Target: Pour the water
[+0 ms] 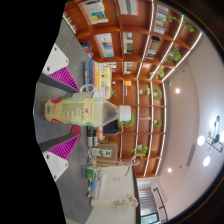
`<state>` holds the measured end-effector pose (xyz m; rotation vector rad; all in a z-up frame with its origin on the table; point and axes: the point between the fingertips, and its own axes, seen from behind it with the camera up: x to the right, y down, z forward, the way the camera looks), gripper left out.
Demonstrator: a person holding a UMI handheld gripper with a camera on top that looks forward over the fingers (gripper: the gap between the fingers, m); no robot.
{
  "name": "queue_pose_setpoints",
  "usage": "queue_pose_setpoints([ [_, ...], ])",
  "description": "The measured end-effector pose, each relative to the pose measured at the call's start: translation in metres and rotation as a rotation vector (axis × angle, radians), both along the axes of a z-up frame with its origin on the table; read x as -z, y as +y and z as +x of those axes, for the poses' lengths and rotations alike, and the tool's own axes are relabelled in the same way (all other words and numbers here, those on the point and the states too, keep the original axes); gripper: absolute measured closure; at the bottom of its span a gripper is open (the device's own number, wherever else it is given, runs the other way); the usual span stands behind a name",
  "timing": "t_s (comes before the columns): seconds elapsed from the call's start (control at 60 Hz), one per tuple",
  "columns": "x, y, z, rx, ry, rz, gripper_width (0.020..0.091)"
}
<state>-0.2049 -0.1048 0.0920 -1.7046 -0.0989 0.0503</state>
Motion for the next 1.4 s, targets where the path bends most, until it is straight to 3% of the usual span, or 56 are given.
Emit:
queue_pose_setpoints([
  [0.25,0.002,0.037,-0.004,0.015,-0.008,-0.002,0.0315],
  [0.317,0.001,0.042,-0.005,0.019,0.004,0.007,0.0393],
  [0.367,0.004,0.046,-0.010,0.005,0.016,0.000,0.0514],
  [0.383,0.005,0.046,-0.011,0.001,0.024,-0.002,0.0590],
  [0.583,0.004,0.048,-0.011,0.005,0.010,0.011,0.0753],
  [0.933,-0.001,0.055,-0.008,-0.040,-0.089,-0.026,0.0755],
  [1.217,-0.014,0.115,0.072,0.013,-0.823,-0.059,0.0756],
  [1.4,-0.031,0.159,0.091,-0.008,-1.296,-0.025,0.0757],
])
